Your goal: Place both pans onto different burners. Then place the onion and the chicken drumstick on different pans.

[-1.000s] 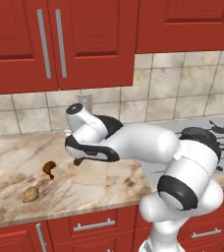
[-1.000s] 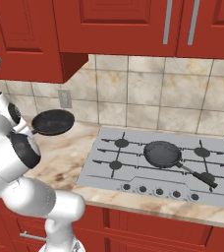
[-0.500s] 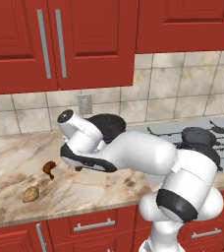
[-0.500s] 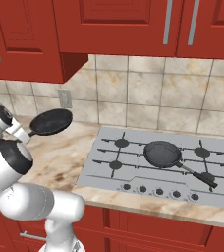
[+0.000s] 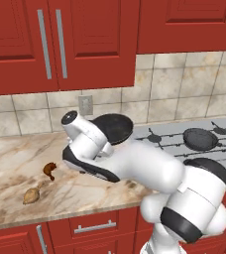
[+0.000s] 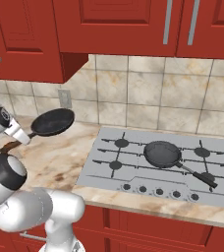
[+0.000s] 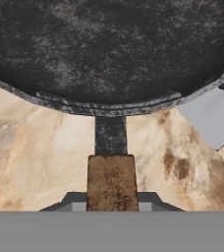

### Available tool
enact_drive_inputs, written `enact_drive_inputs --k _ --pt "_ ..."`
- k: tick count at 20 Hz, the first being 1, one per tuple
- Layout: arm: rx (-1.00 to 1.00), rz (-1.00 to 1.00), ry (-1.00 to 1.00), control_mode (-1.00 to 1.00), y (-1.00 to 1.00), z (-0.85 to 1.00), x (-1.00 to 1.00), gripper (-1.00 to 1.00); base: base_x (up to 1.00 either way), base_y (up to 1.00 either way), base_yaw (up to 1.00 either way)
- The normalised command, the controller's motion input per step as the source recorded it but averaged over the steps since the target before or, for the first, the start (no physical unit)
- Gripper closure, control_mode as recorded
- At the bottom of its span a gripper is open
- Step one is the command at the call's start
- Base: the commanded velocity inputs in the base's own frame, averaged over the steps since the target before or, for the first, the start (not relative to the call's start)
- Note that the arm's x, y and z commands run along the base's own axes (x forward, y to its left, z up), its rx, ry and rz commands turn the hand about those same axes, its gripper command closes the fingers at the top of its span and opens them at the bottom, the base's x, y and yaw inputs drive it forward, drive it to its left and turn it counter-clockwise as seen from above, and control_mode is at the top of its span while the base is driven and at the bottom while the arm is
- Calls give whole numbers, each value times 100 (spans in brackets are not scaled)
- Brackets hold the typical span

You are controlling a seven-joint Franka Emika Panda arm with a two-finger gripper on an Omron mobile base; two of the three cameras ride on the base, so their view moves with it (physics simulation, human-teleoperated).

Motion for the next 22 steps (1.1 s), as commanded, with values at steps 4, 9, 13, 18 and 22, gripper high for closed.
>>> enact_drive_inputs --k 4,9,13,18,22 --pt "9 0 -3 -100 -31 4 -18 100 0 0 0" --pt "10 -1 -2 -100 -34 0 -22 100 0 0 0" --pt "2 -3 0 -100 -33 0 -24 100 0 0 0" --pt "0 -5 0 -100 -30 0 -21 100 0 0 0" --pt "0 -5 0 -100 -31 0 -21 100 0 0 0"
